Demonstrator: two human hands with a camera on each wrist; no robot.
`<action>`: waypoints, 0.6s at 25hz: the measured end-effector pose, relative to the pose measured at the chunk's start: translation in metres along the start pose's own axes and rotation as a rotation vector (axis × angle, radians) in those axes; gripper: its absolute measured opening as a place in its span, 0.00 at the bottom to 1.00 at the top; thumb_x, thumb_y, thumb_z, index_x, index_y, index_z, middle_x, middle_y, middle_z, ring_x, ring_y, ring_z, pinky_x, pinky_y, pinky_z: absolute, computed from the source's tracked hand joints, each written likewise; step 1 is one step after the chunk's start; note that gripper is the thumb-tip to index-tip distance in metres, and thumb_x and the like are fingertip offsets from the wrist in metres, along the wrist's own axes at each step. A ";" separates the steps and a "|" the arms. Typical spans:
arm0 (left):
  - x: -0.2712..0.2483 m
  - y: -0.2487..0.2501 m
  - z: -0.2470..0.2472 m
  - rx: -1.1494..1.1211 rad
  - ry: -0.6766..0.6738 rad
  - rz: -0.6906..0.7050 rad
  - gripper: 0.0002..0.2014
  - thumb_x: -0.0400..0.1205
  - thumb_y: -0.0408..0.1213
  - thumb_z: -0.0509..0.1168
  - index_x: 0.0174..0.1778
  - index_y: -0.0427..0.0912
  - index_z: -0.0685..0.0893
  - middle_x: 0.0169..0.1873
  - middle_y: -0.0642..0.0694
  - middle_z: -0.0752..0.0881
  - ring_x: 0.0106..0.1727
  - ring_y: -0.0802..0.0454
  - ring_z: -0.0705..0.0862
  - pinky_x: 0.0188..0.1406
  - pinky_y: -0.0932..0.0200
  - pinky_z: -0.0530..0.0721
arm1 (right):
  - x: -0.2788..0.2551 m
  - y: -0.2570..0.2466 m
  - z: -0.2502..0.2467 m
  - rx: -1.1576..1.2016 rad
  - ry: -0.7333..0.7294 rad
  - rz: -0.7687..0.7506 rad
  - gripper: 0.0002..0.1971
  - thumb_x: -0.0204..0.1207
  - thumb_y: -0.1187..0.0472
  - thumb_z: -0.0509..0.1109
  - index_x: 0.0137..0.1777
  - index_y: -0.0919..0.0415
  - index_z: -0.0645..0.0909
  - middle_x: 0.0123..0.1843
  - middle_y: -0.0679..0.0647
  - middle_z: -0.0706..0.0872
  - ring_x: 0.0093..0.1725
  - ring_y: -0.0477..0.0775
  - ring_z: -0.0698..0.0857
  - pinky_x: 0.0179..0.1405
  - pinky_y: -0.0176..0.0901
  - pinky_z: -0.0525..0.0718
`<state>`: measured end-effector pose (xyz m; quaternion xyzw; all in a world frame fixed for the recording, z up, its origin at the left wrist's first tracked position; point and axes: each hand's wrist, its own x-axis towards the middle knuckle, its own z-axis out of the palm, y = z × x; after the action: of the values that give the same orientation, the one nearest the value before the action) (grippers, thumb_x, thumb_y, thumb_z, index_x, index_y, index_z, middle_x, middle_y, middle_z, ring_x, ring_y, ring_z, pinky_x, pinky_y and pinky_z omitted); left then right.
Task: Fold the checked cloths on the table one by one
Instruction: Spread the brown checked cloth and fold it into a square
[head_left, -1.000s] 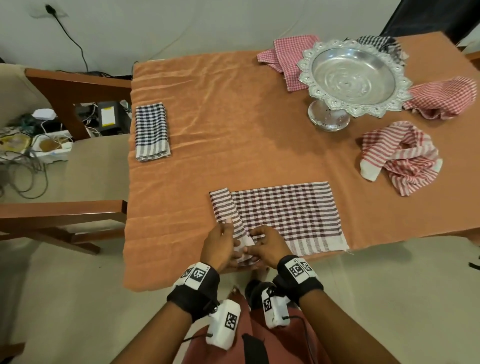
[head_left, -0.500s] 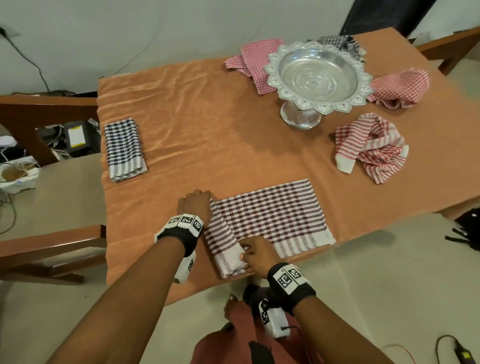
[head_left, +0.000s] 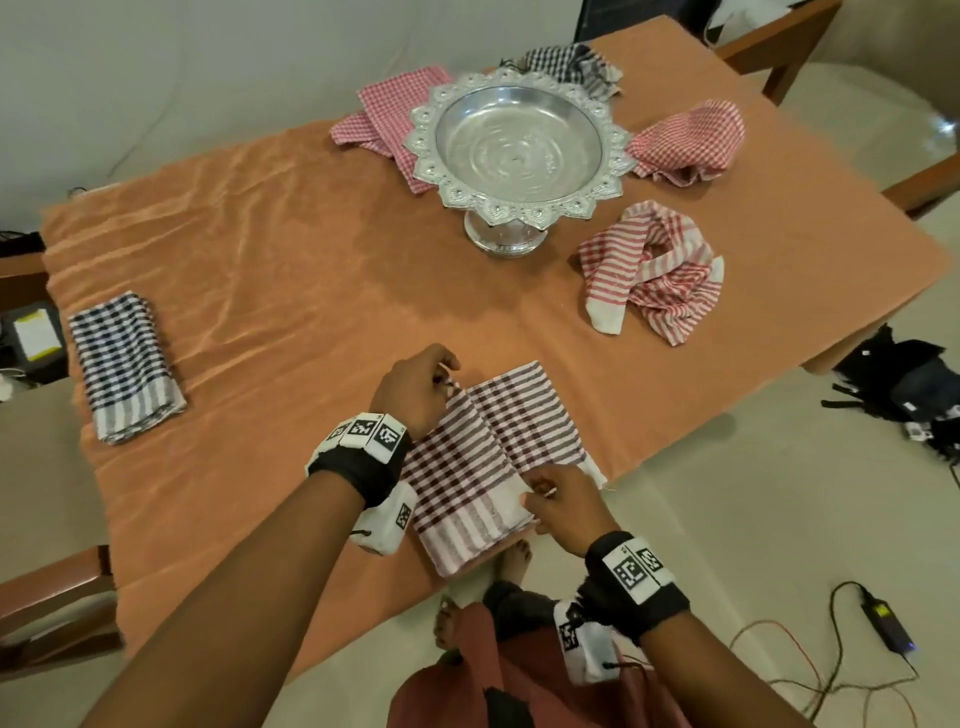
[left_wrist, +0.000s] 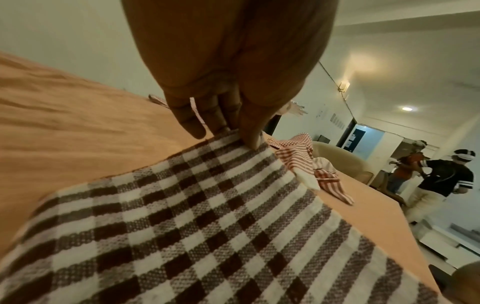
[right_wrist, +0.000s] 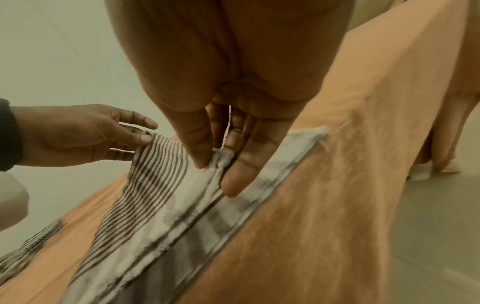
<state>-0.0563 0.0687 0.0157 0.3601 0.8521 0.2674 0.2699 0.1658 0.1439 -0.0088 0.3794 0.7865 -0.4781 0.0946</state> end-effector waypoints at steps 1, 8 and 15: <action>0.009 0.012 0.009 -0.023 -0.007 0.023 0.15 0.81 0.27 0.61 0.60 0.48 0.79 0.48 0.48 0.86 0.49 0.48 0.84 0.48 0.55 0.81 | 0.002 0.009 -0.012 0.032 0.046 0.020 0.10 0.76 0.67 0.68 0.56 0.65 0.85 0.43 0.44 0.81 0.42 0.53 0.83 0.49 0.58 0.86; 0.063 0.049 0.067 -0.062 -0.057 0.060 0.18 0.80 0.29 0.65 0.64 0.51 0.80 0.51 0.48 0.88 0.52 0.47 0.86 0.55 0.50 0.84 | 0.015 0.049 -0.062 -0.087 0.152 0.173 0.14 0.76 0.61 0.71 0.62 0.59 0.84 0.47 0.49 0.81 0.47 0.49 0.80 0.45 0.39 0.74; 0.086 0.054 0.088 0.016 -0.085 0.055 0.19 0.80 0.34 0.66 0.66 0.53 0.79 0.57 0.50 0.87 0.56 0.50 0.86 0.61 0.50 0.82 | 0.024 0.056 -0.070 -0.141 0.083 0.242 0.10 0.73 0.56 0.71 0.54 0.53 0.84 0.49 0.49 0.86 0.46 0.51 0.84 0.44 0.45 0.83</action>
<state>-0.0245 0.1889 -0.0347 0.3967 0.8315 0.2525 0.2957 0.2021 0.2279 -0.0224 0.4833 0.7698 -0.3907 0.1452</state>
